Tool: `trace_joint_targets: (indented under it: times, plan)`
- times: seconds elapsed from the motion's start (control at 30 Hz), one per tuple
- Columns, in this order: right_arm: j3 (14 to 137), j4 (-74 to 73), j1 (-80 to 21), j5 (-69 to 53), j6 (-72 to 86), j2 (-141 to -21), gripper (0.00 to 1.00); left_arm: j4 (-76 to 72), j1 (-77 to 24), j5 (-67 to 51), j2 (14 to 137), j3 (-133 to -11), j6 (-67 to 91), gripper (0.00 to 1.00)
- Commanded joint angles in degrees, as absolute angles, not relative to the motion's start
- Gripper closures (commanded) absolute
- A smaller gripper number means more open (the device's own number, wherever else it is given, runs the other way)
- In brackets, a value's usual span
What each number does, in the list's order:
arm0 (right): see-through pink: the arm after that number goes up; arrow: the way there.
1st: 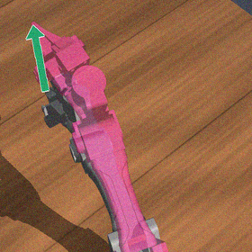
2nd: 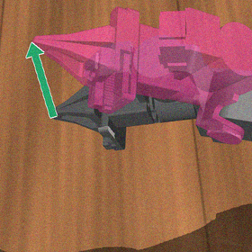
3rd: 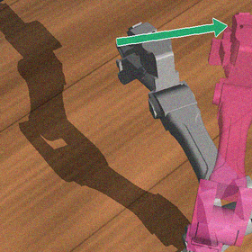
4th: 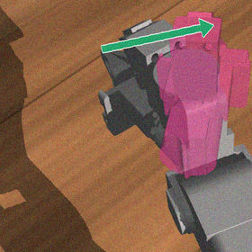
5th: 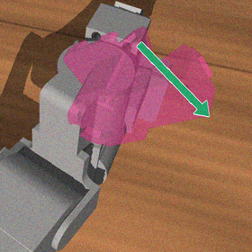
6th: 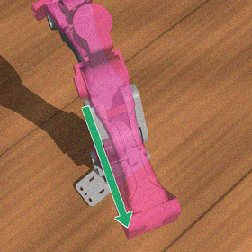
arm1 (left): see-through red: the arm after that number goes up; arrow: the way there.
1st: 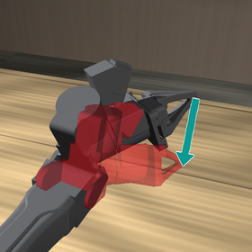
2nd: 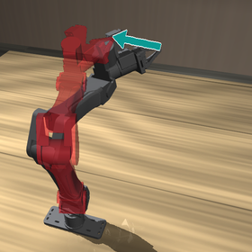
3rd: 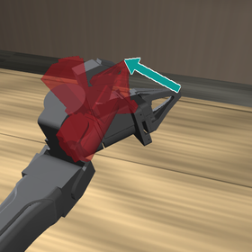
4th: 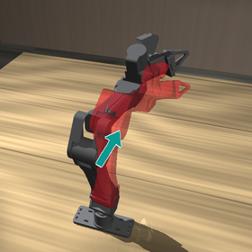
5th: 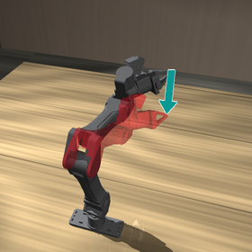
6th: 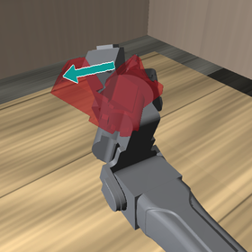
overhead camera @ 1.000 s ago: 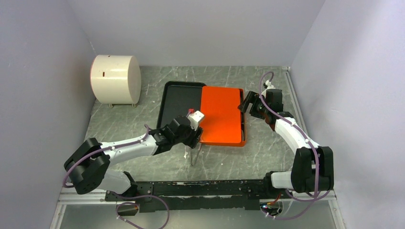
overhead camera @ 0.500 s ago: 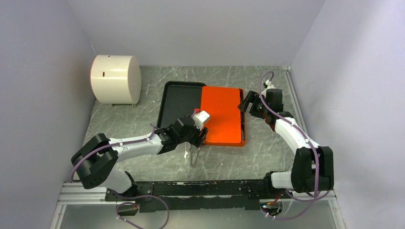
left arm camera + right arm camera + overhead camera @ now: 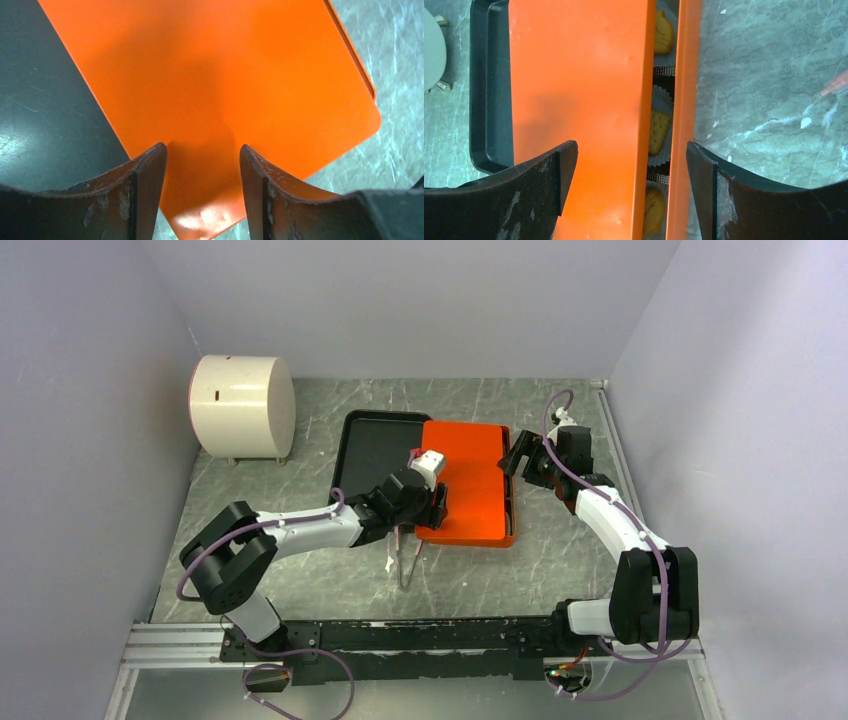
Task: Pack the cookies
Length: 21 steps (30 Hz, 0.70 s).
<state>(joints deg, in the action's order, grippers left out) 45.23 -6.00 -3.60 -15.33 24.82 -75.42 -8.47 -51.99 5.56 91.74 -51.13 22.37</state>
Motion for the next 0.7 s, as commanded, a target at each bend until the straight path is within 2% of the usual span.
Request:
trace_joint_targets:
  times: [0.0, 0.17, 0.37, 0.43, 0.67]
  plan:
    - [45.59, -3.54, -3.87, -15.44, 23.8, -74.78, 0.16, -6.39, -51.87, 10.59, 91.65, -55.77, 26.88, 0.39]
    - [45.43, -3.44, -3.87, -14.81, 23.55, -74.22, 0.16, -4.34, -50.57, 17.36, 88.08, -55.32, 30.07, 0.36]
    - [45.62, -3.6, -3.87, -14.67, 23.63, -74.32, 0.15, -4.71, -45.8, 10.15, 90.7, -55.65, 35.46, 0.34]
    - [45.6, -3.67, -3.87, -14.32, 23.47, -74.13, 0.15, -4.58, -45.37, 9.16, 92.33, -56.69, 36.58, 0.2]
    - [45.77, -4.05, -3.87, -13.76, 23.28, -74.27, 0.14, -5.58, -44.64, 5.36, 96.61, -59.01, 39.2, 0.2]
